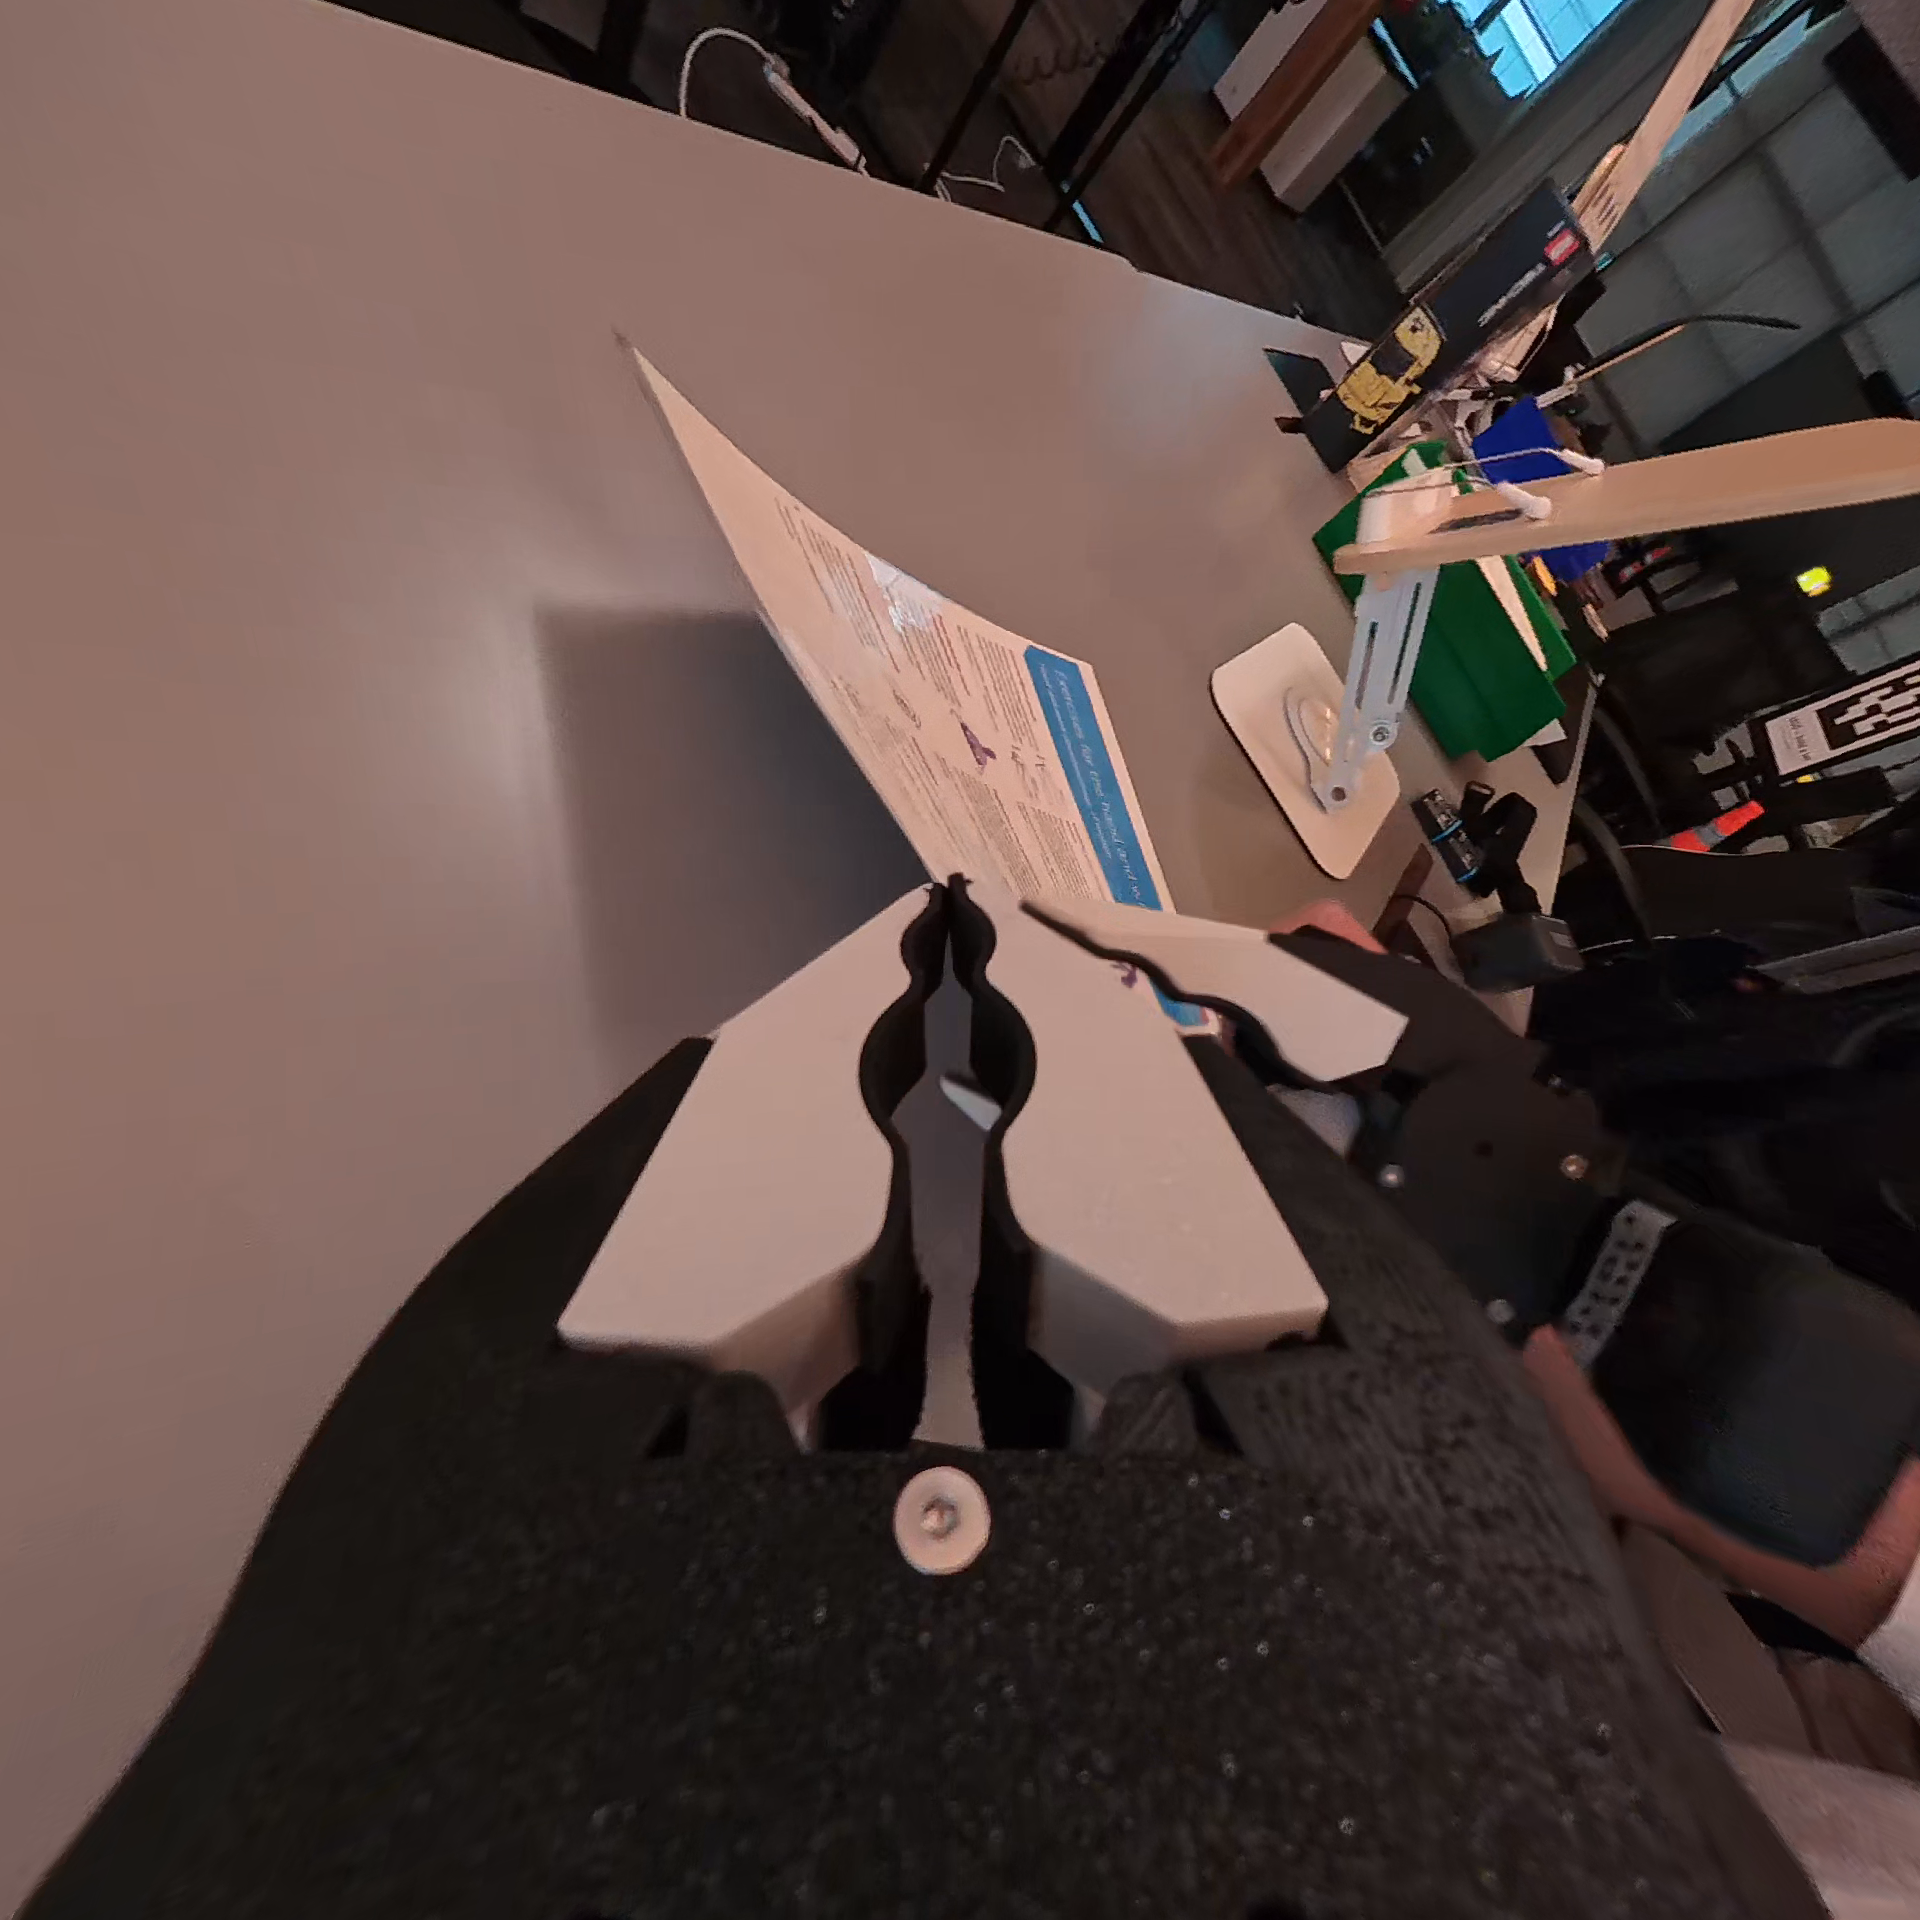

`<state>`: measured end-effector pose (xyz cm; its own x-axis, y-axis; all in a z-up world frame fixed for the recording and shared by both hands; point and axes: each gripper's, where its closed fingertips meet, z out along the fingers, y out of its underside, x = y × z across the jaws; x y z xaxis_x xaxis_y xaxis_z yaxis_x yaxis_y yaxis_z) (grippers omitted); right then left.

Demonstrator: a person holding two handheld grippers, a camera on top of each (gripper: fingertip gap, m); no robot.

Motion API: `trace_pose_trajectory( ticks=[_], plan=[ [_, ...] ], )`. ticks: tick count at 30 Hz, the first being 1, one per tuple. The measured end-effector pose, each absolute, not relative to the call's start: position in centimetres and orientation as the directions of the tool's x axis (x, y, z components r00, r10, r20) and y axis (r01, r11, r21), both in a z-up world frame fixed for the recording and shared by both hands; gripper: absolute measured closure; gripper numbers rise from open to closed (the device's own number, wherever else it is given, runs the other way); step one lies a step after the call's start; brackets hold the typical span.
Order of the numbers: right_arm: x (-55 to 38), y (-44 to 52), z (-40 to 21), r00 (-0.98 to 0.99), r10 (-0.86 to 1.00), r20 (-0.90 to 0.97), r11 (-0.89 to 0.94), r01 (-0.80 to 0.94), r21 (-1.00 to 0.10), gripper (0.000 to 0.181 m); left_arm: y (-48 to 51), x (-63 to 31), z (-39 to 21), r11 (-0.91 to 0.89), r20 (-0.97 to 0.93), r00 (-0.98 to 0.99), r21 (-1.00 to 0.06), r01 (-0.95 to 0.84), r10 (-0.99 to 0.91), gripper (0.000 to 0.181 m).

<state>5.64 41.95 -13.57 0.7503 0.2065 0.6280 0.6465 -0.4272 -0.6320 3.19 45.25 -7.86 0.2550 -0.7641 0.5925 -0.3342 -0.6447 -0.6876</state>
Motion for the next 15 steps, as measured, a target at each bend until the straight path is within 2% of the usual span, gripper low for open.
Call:
trace_pose_trajectory(
  ticks=[5,7,8,9,10,13,15],
  plan=[
    [6.2,41.3,-11.6,0.62,0.109,0.777,-0.4,0.743,-0.536,0.181,43.4,2.5,-6.6,-0.602,0.559,0.225,-0.727,-0.331,-0.798,0.181],
    [6.2,40.7,-10.4,0.573,0.097,0.814,-0.37,0.78,-0.505,0.181,42.5,1.9,-5.5,-0.562,0.536,0.176,-0.758,-0.33,-0.826,0.179],
    [6.2,40.2,-9.8,0.566,0.097,0.819,-0.36,0.787,-0.501,0.181,42.2,1.4,-4.7,-0.538,0.517,0.154,-0.785,-0.308,-0.842,0.172],
    [6.2,39.6,-9.0,0.569,0.103,0.816,-0.344,0.79,-0.507,0.181,42.0,0.7,-3.5,-0.507,0.49,0.133,-0.817,-0.276,-0.861,0.154],
    [6.2,38.9,-8.1,0.572,0.104,0.814,-0.318,0.794,-0.518,0.181,41.6,-0.3,-2.5,-0.468,0.455,0.11,-0.847,-0.253,-0.884,0.148],
    [6.5,36.4,-4.8,0.601,0.122,0.79,-0.23,0.792,-0.566,0.181,40.5,-4.1,-0.2,-0.294,0.283,0.078,-0.93,-0.22,-0.956,0.144],
    [6.8,34.5,-2.2,0.653,0.138,0.744,-0.172,0.756,-0.632,0.181,40.0,-6.6,0.0,-0.173,0.153,0.097,-0.95,-0.26,-0.984,0.143]
  ],
)
